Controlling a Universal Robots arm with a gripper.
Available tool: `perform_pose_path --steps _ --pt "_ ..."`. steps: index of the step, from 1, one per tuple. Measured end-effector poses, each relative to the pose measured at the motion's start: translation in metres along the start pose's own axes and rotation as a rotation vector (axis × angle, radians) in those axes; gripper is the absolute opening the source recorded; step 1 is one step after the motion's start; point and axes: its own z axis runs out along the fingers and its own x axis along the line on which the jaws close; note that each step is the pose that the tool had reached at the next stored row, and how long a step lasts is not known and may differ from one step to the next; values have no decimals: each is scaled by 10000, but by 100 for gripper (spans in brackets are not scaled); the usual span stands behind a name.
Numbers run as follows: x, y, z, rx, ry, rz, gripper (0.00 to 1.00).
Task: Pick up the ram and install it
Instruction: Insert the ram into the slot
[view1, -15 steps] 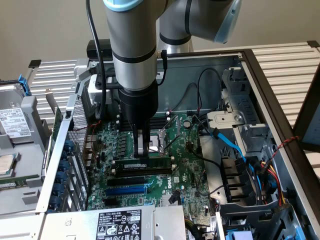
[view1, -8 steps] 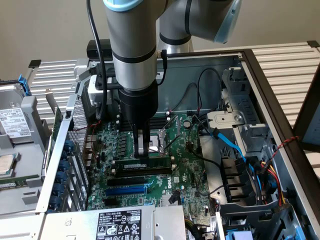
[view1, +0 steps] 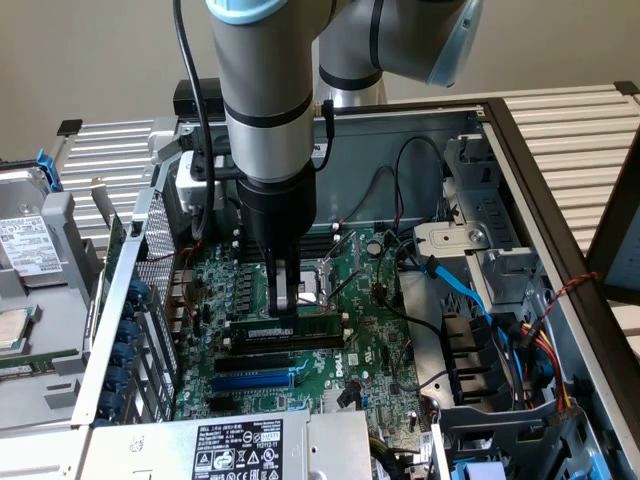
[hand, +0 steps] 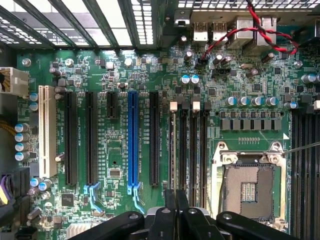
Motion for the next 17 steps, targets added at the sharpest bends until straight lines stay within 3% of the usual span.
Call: perform_pose_path --steps 17 --pt "-10 4 3 1 0 0 12"
